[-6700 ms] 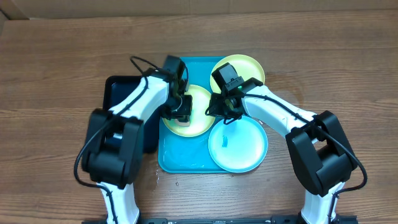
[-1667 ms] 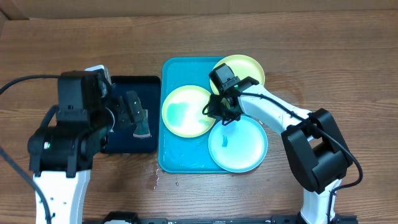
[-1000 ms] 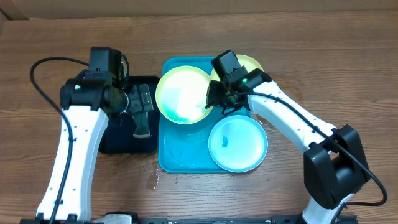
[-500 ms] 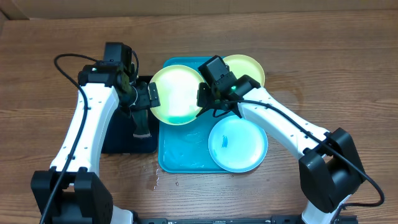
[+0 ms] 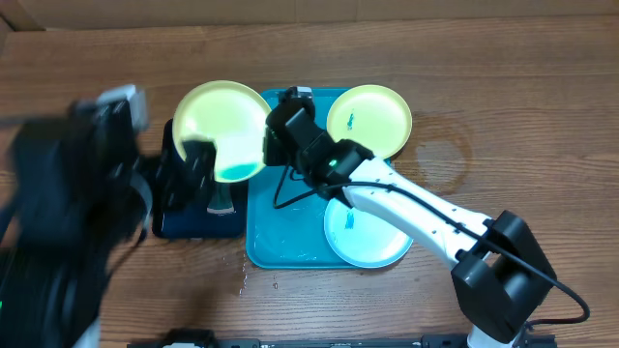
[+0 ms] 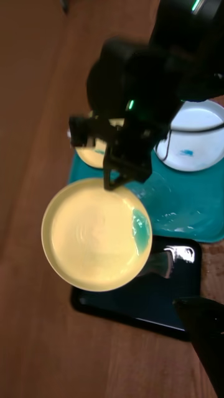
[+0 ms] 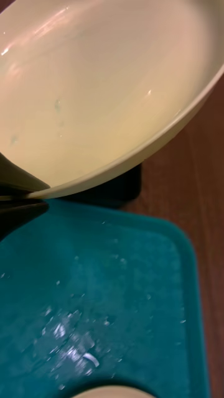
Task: Clean dirty plates on tray and stack at the side
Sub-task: 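Lift the top yellow plate by its rim with the right gripper, then swing the yellow plate right and set it on the table beside the tray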
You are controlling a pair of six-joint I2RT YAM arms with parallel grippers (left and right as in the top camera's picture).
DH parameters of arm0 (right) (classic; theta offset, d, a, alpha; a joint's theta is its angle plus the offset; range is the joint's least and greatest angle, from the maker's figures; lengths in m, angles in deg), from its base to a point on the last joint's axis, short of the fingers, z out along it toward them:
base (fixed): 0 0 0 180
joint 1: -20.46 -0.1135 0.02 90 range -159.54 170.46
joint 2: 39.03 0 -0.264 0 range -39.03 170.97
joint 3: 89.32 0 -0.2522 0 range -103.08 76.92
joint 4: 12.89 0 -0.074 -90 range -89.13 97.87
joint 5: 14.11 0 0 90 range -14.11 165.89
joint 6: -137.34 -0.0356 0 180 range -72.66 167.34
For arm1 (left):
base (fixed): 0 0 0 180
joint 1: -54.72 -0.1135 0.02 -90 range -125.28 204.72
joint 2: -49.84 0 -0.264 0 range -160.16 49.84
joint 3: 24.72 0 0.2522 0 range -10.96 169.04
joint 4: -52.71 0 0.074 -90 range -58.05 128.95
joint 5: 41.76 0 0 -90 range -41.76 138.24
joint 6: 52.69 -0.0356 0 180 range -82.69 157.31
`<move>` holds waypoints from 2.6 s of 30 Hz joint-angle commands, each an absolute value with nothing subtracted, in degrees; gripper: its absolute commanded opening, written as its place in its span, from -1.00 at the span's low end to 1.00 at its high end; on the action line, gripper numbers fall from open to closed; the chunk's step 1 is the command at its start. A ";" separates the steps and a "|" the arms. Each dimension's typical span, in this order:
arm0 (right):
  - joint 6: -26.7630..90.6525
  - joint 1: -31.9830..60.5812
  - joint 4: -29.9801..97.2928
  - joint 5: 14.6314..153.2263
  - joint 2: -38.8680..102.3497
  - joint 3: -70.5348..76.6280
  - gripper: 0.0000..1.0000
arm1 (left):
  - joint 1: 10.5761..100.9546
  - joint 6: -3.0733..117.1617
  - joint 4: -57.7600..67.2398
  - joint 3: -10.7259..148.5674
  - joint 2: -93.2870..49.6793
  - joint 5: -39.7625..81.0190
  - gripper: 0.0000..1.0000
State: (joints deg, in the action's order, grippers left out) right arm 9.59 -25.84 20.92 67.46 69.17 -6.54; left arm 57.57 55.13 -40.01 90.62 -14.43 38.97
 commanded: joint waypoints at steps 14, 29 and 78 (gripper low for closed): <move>40.36 -32.05 -1.26 52.71 71.84 -7.98 -0.92 | 57.22 54.02 -40.82 90.80 3.47 39.86 0.99; 72.16 -35.96 -20.89 40.36 67.68 -7.98 -0.92 | 57.22 54.02 -40.82 90.78 3.47 39.84 1.00; 53.30 -37.25 -16.71 34.81 67.68 -7.89 -0.92 | 57.22 54.02 -40.82 90.78 3.47 39.84 1.00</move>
State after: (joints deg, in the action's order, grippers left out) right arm 60.49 -37.97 -19.51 34.46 69.54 -6.76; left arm 57.57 55.13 -40.84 90.76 3.58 39.47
